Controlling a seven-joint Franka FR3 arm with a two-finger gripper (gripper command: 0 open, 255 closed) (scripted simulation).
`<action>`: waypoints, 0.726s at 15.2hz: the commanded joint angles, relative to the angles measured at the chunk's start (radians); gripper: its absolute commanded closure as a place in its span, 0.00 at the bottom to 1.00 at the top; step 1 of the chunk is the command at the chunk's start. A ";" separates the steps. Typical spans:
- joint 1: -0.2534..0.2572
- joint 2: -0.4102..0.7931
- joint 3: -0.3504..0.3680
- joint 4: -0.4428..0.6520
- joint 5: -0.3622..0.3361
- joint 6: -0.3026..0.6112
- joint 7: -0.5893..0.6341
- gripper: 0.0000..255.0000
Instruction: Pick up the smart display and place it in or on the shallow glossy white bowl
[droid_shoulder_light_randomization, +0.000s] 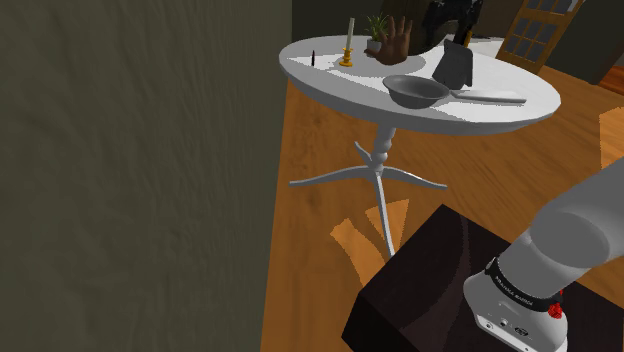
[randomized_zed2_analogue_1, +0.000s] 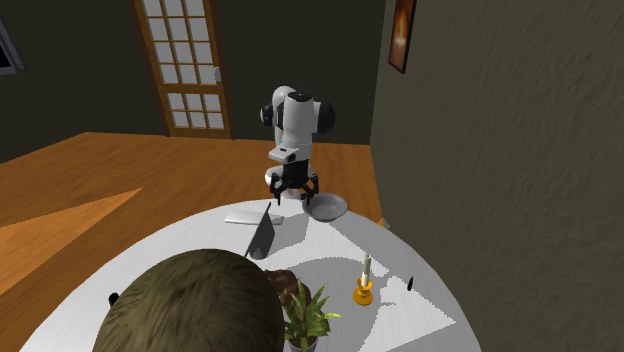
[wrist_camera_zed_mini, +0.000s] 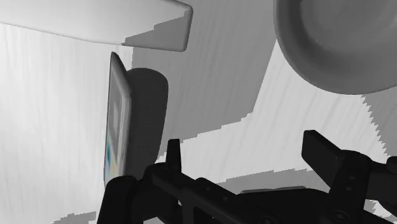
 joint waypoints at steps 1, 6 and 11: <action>-0.022 0.052 -0.022 0.058 -0.007 -0.016 0.015 0.00; -0.076 0.179 -0.080 0.216 -0.015 -0.072 0.045 0.00; -0.089 0.186 -0.092 0.172 -0.019 -0.025 0.053 0.00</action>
